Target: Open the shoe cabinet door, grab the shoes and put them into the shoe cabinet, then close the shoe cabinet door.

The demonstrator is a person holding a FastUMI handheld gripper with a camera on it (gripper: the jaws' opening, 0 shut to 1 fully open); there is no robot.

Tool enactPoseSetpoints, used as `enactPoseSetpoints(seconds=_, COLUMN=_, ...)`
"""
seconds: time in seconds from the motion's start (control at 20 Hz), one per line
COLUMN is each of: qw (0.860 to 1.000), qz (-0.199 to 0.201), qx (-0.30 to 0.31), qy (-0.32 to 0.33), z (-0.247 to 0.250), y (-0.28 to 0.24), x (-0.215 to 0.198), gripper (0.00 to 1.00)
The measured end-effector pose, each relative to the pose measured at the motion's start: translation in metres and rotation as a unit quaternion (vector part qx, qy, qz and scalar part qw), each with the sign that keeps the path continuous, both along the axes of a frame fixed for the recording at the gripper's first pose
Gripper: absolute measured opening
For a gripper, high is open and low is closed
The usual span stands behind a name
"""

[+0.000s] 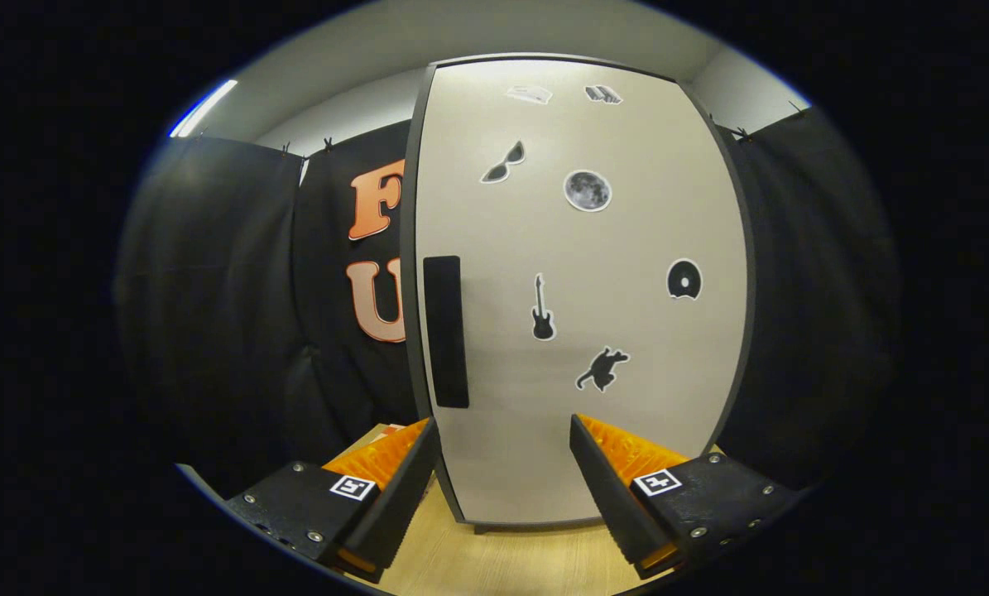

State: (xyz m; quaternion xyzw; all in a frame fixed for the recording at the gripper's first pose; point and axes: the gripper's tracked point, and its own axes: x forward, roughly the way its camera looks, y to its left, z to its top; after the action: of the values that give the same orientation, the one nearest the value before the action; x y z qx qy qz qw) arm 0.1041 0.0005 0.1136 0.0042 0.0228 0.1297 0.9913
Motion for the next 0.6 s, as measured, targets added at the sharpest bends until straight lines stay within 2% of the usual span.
enactPoseSetpoints(seconds=0.6, qw=0.998, qz=-0.051, qx=-0.008, qy=-0.025, z=0.033, y=-0.068, x=-0.148, gripper=0.98)
